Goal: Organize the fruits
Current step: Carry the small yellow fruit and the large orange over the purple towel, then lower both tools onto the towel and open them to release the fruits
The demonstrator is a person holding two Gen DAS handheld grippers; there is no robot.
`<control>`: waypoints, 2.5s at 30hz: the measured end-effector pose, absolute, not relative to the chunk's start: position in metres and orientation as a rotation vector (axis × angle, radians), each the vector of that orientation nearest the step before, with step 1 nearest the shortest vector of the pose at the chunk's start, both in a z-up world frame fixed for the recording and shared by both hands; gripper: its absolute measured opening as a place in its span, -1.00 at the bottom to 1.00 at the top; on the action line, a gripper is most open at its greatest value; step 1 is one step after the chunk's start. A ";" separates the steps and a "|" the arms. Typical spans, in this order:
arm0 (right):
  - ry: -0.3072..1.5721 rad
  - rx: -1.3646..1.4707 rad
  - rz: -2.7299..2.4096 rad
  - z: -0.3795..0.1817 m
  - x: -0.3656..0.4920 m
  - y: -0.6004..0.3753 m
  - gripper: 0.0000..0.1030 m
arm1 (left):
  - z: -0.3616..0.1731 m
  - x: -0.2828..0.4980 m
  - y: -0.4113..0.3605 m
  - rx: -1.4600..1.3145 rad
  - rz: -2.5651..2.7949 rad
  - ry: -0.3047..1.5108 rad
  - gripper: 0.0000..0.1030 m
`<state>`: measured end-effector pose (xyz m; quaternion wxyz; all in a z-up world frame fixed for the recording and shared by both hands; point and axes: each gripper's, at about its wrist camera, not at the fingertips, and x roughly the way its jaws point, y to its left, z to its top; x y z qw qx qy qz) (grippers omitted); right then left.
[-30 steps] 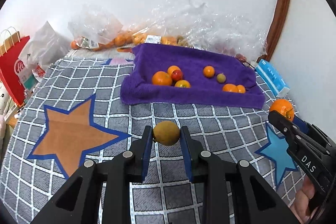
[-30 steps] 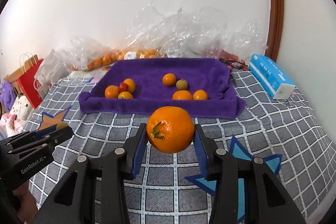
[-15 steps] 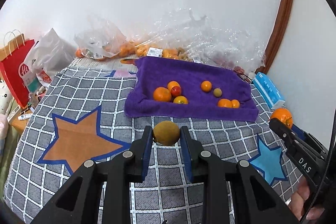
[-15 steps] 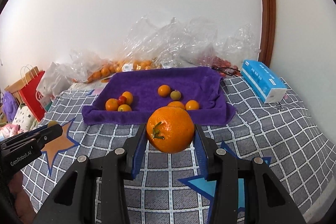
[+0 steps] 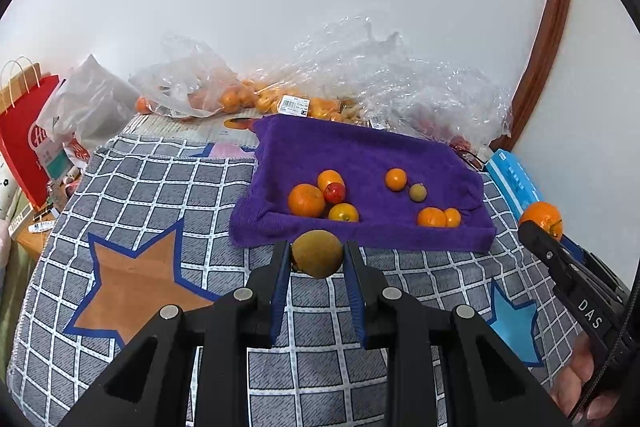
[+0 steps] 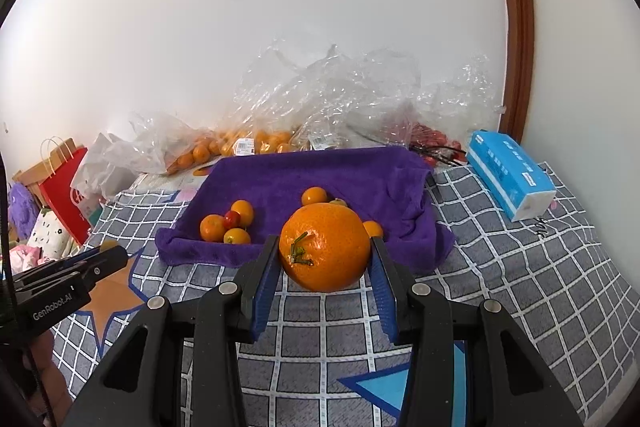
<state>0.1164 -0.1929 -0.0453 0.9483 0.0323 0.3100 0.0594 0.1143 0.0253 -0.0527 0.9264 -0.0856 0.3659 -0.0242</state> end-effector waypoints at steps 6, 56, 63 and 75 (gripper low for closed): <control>0.639 0.066 0.122 -0.047 0.126 -0.191 -0.16 | -0.052 0.126 0.023 -0.161 -0.058 0.758 -0.51; 0.700 0.043 0.072 -0.075 0.206 -0.198 -0.16 | -0.082 0.207 0.047 -0.211 -0.033 0.819 -0.51; 0.708 0.064 0.036 -0.082 0.219 -0.214 -0.16 | -0.092 0.220 0.066 -0.253 -0.004 0.848 -0.51; 0.736 0.070 0.020 -0.097 0.246 -0.230 -0.16 | -0.109 0.245 0.062 -0.238 0.002 0.876 -0.51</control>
